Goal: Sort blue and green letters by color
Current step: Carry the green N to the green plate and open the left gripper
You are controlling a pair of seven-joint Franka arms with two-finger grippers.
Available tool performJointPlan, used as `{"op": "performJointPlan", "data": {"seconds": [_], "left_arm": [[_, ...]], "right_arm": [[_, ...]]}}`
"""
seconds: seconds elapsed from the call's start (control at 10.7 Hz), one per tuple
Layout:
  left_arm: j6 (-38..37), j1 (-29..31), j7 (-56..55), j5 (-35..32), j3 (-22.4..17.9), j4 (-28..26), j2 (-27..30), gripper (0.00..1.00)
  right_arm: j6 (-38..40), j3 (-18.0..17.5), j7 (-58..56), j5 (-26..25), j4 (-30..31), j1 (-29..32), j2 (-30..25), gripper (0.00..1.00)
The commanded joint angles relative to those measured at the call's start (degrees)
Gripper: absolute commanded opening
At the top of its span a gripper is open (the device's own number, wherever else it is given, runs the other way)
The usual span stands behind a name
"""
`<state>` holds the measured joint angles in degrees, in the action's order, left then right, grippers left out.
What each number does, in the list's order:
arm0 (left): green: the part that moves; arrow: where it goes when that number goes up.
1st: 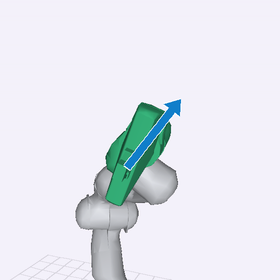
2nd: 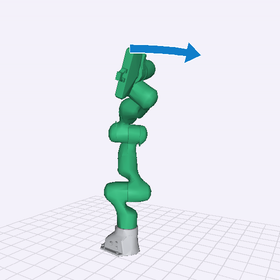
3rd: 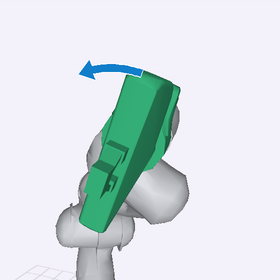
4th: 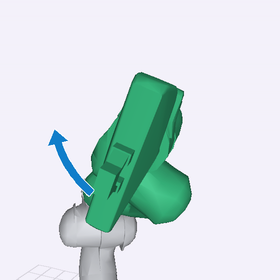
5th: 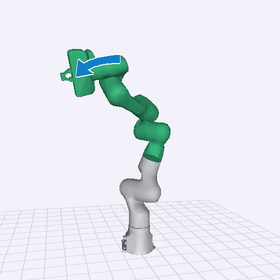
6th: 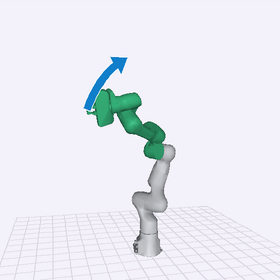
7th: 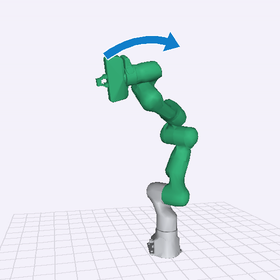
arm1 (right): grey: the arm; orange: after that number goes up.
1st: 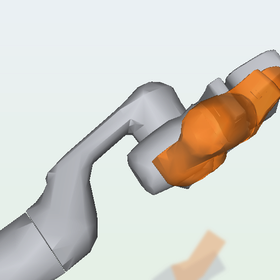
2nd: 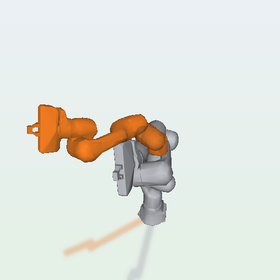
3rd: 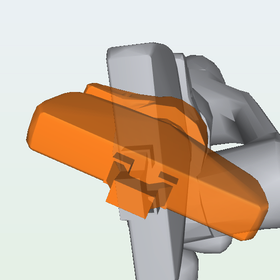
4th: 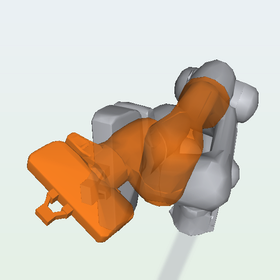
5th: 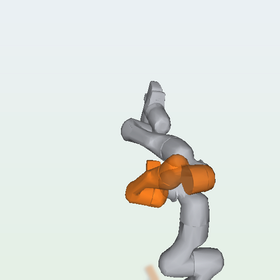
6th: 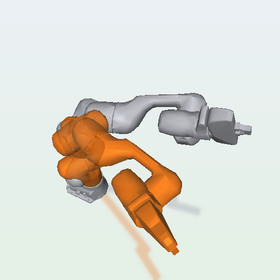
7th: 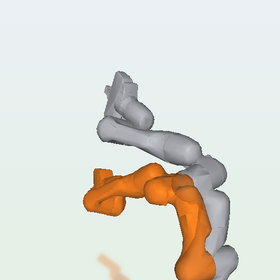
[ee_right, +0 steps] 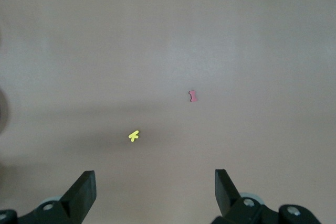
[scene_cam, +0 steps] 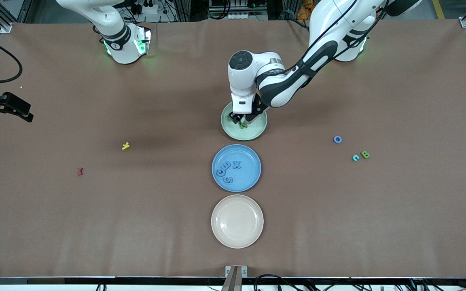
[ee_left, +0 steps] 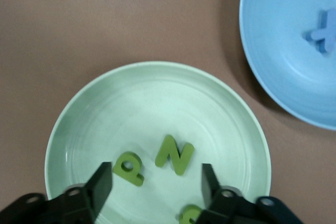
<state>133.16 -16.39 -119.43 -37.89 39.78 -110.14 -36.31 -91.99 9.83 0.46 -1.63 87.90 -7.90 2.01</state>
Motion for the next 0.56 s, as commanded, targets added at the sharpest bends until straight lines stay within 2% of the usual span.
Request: {"op": "performJointPlan", "data": {"seconds": [0.0, 0.47], "left_arm": [[-0.97, 4.76, 2.69, 1.42, -0.41, 0.19, 1.15, 1.00], [-0.89, 19.52, 20.26, 1.24, -0.32, -0.16, 1.16, 1.00]], "right_arm": [[0.14, -7.07, 0.59, 0.93, -0.45, 5.86, 0.88, 1.00], [-0.12, -7.10, 0.77, 0.75, -0.89, 6.58, 1.15, 1.00]]}}
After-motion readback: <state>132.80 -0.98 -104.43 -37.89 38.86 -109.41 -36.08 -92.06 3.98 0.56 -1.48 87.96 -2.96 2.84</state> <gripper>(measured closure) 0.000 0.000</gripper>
